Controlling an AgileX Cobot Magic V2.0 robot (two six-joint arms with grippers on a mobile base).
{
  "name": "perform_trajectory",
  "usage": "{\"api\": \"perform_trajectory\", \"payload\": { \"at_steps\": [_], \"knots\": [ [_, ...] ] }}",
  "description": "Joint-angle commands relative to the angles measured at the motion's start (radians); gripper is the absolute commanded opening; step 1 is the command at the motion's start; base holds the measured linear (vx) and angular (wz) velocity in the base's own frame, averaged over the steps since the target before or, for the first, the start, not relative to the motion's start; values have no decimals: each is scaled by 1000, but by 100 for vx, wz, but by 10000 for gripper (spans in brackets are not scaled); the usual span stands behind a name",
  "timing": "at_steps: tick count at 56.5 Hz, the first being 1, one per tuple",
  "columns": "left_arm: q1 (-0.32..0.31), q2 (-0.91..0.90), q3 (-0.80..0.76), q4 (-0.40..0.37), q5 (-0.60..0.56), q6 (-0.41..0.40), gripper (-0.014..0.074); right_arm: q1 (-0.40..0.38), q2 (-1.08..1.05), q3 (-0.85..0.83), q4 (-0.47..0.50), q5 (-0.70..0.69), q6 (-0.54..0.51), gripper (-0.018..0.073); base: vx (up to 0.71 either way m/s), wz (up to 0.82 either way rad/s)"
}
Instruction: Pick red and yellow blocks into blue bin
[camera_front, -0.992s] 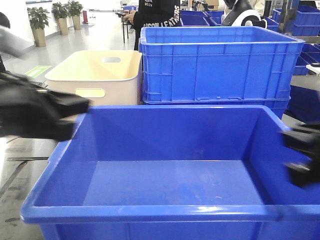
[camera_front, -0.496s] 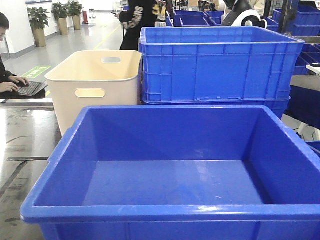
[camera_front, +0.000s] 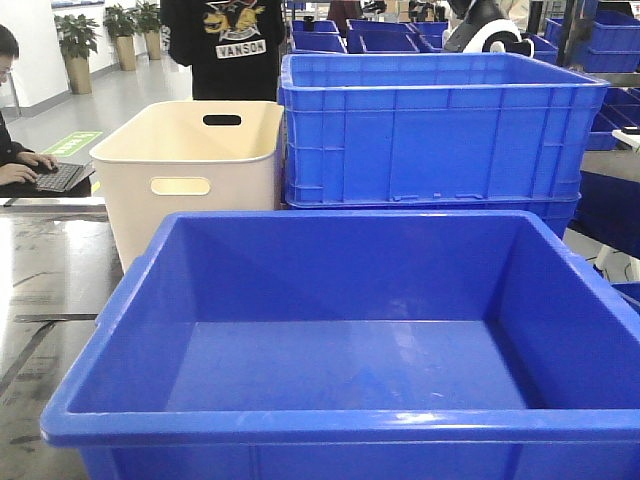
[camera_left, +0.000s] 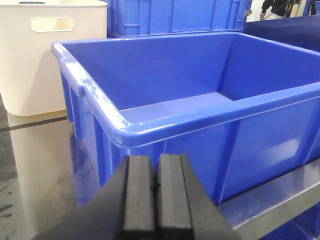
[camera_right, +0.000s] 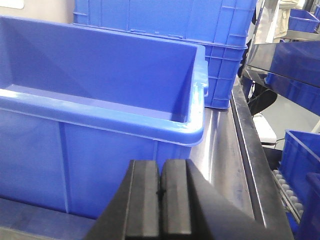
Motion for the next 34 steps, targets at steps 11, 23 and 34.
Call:
{"api": "perform_trajectory", "payload": {
  "at_steps": [11,23,34],
  "knots": [
    [-1,8,-24,-26,-74,-10,-1,-4,13,-24,-17,-90,2,-10,0,0],
    [7,4,70,207,-112,-30,-1,-4,13,-24,-17,-90,2,-10,0,0],
    [65,-111,314,316,-420,-113,-1,-4,13,-24,-17,-90,2,-10,0,0]
  ]
}}
